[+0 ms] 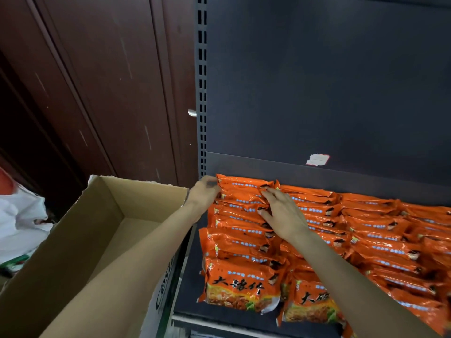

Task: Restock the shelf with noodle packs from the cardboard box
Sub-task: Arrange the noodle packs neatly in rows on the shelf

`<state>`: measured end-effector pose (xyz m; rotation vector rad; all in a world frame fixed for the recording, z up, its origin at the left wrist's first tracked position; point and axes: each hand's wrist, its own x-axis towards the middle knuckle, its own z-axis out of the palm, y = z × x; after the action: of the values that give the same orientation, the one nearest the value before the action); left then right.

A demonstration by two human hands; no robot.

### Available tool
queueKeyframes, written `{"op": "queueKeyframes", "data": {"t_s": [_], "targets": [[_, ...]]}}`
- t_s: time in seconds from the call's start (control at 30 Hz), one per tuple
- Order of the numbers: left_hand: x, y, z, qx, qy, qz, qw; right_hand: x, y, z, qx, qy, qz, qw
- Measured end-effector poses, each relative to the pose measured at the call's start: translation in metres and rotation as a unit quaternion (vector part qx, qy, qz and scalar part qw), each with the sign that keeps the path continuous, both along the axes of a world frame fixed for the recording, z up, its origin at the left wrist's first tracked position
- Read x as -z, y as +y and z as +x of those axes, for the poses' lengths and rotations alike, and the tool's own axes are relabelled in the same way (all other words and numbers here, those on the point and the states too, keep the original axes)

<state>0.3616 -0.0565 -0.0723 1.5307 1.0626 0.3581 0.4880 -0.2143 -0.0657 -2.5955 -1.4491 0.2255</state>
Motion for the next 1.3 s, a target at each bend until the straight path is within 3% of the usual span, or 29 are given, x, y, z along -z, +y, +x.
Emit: {"op": "queueKeyframes", "data": {"t_s": [0.2, 0.47, 0.57, 0.63, 0.7, 0.8, 0.87, 0.97, 1.1, 1.3], "targets": [[-0.009, -0.006, -0.002, 0.067, -0.032, -0.054, 0.996, -0.002, -0.001, -0.004, -0.040, 0.000, -0.020, 0.999], [-0.005, -0.026, -0.044, 0.127, 0.049, 0.110, 0.985, -0.017, -0.032, -0.038, -0.026, 0.094, 0.055, 0.994], [-0.009, -0.034, -0.059, 0.121, 0.040, 0.057, 0.990, -0.020, -0.046, -0.058, -0.054, 0.095, 0.032, 0.993], [-0.018, -0.043, -0.072, 0.178, 0.011, 0.040, 0.983, -0.022, -0.053, -0.068, -0.068, 0.093, -0.014, 0.993], [-0.024, -0.055, -0.085, 0.288, 0.049, 0.118, 0.949, -0.021, -0.059, -0.076, -0.073, 0.065, -0.087, 0.991], [-0.016, -0.070, -0.089, 0.373, 0.201, 0.299, 0.855, -0.014, -0.063, -0.084, -0.069, 0.008, -0.155, 0.985], [-0.005, -0.084, -0.082, 0.398, 0.253, 0.401, 0.785, -0.006, -0.063, -0.091, -0.067, -0.039, -0.136, 0.988], [0.002, -0.103, -0.070, 0.406, 0.279, 0.491, 0.719, -0.002, -0.069, -0.096, -0.050, -0.041, -0.082, 0.995], [0.003, -0.113, -0.063, 0.390, 0.302, 0.543, 0.680, -0.015, -0.095, -0.087, 0.007, -0.019, -0.076, 0.997], [0.011, -0.131, -0.058, 0.410, 0.314, 0.554, 0.653, 0.002, -0.133, -0.066, 0.070, -0.057, -0.137, 0.987]]}}
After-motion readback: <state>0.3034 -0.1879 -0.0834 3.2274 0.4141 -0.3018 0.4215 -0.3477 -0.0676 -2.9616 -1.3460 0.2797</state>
